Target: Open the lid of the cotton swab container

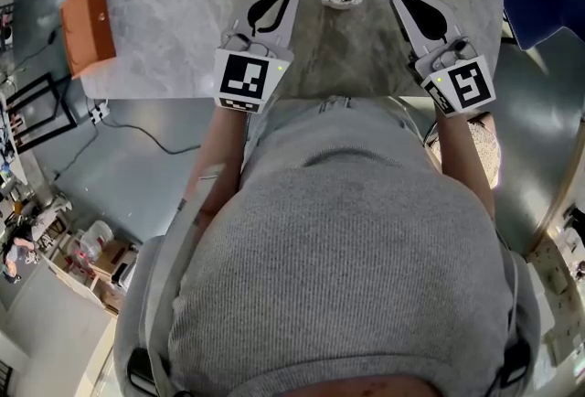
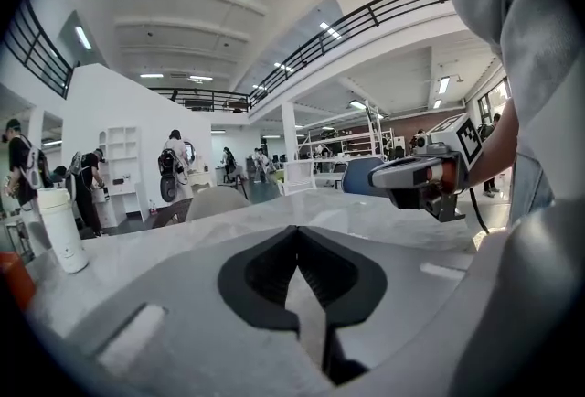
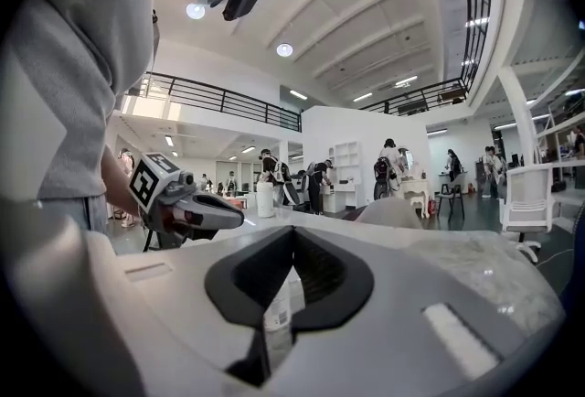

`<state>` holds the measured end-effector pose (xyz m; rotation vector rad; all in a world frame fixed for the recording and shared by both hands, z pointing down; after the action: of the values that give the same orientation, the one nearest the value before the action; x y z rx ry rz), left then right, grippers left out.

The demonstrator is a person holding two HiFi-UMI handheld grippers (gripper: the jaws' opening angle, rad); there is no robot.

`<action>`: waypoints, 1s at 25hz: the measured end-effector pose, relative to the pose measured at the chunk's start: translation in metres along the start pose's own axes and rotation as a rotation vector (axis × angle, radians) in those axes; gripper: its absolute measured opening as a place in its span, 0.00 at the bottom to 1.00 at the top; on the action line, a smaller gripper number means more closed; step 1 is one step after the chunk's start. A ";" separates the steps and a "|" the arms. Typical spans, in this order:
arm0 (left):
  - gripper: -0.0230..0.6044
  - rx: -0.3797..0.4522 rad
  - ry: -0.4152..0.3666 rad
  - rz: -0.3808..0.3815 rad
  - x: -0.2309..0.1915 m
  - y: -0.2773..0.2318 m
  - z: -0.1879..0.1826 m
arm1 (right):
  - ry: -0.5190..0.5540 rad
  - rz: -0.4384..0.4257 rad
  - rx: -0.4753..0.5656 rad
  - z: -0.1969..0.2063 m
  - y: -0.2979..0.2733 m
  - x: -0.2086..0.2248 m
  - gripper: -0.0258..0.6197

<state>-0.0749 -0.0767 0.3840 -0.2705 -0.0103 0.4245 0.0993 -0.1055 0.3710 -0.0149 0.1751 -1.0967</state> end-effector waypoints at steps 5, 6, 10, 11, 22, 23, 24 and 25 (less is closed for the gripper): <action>0.04 0.026 0.001 -0.030 0.008 0.001 -0.006 | -0.028 0.012 0.004 -0.007 0.006 0.004 0.04; 0.04 0.031 0.002 -0.037 0.010 0.002 -0.007 | -0.031 0.011 0.008 -0.008 0.007 0.005 0.04; 0.03 0.047 0.018 -0.060 0.016 0.006 -0.009 | -0.040 -0.008 0.022 -0.010 0.010 0.001 0.04; 0.03 0.048 0.022 -0.060 0.017 0.008 -0.011 | -0.039 -0.016 0.024 -0.011 0.010 0.000 0.04; 0.03 0.120 -0.024 -0.056 0.019 0.036 -0.040 | -0.015 -0.019 0.046 -0.029 0.007 -0.020 0.04; 0.03 0.126 -0.024 -0.049 0.020 0.040 -0.041 | -0.017 -0.014 0.044 -0.029 0.008 -0.024 0.04; 0.03 0.131 -0.022 -0.043 0.022 0.045 -0.042 | -0.018 -0.007 0.041 -0.030 0.010 -0.028 0.04; 0.03 0.133 -0.020 -0.034 0.023 0.050 -0.042 | -0.018 0.003 0.039 -0.031 0.013 -0.033 0.04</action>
<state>-0.0712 -0.0340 0.3288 -0.1347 -0.0068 0.3918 0.0913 -0.0680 0.3435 0.0106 0.1376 -1.0968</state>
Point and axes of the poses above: the fingertips, and each gripper's own axes: y backward along the fingers, x to its right, z out of its underside, the point moved 3 cm from there along y, backward along the fingers, and after that the axes turned 9 degrees about y, right-handed, at the moved point
